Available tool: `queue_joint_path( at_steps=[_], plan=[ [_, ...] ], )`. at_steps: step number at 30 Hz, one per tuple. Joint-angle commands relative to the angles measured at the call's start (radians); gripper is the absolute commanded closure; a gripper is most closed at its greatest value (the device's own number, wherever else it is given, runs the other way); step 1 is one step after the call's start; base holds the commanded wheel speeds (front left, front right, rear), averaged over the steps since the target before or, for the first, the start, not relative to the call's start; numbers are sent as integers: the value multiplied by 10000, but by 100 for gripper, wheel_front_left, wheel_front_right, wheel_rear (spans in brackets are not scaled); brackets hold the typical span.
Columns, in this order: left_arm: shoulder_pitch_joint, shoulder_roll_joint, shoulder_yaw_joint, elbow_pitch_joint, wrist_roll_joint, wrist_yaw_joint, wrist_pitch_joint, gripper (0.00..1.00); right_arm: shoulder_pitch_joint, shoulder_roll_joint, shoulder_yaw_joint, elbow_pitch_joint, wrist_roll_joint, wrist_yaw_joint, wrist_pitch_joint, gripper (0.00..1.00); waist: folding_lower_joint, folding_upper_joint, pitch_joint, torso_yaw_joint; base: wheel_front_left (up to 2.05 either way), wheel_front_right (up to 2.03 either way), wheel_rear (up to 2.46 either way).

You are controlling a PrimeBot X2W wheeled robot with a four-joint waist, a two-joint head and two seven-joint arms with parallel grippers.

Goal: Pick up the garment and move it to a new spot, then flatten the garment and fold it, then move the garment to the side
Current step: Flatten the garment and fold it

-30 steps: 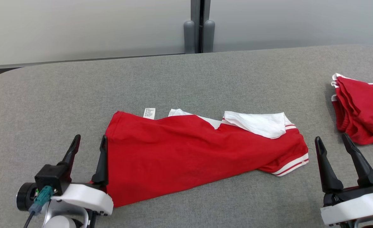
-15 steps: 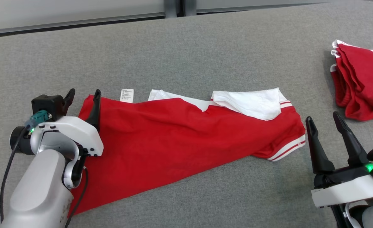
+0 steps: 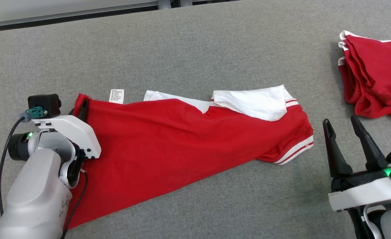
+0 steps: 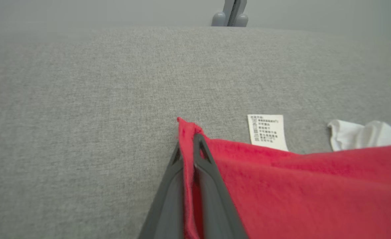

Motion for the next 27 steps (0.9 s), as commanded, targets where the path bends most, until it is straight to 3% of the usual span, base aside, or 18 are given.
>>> queue_joint_path(
  at_steps=[1,5,11,18,19,20,21,22,27],
  plan=[
    [-179,53,17,24,41,-16,-92,100,-156,-74,-32,40,68,0,7,0,0,0,14,20,0,0,0],
    [-496,-122,-82,9,105,-88,-463,100,-589,-588,109,432,396,0,432,0,0,0,332,334,0,0,0],
    [-869,-482,-303,-40,185,-181,-866,100,-1602,-1597,1316,957,913,0,1381,0,0,0,826,914,0,0,0],
    [-1037,-680,-435,177,166,-255,-1228,100,-2003,-2085,1937,1155,1437,0,1977,0,0,0,1009,1189,0,0,0],
    [-1041,-689,-445,209,155,-275,-1274,100,-2034,-2119,1947,1183,1477,0,1993,5,0,0,1015,1197,0,0,0],
    [-1043,-697,-449,231,146,-288,-1314,100,-2037,-2129,1978,1230,1540,0,2065,61,0,0,1017,1205,0,0,0],
    [-1063,-702,-458,263,141,-302,-1371,100,-2025,-2155,2001,1288,1561,0,2117,94,0,0,1022,1212,0,0,0],
    [-1085,-718,-453,281,114,-327,-1415,100,-2045,-2151,1999,1304,1583,0,2112,100,0,0,1016,1217,0,0,0],
    [-1150,-691,-448,257,108,-344,-1787,100,-2135,-2115,1740,1104,1557,0,1749,100,0,0,964,1187,0,0,0]
  ],
)
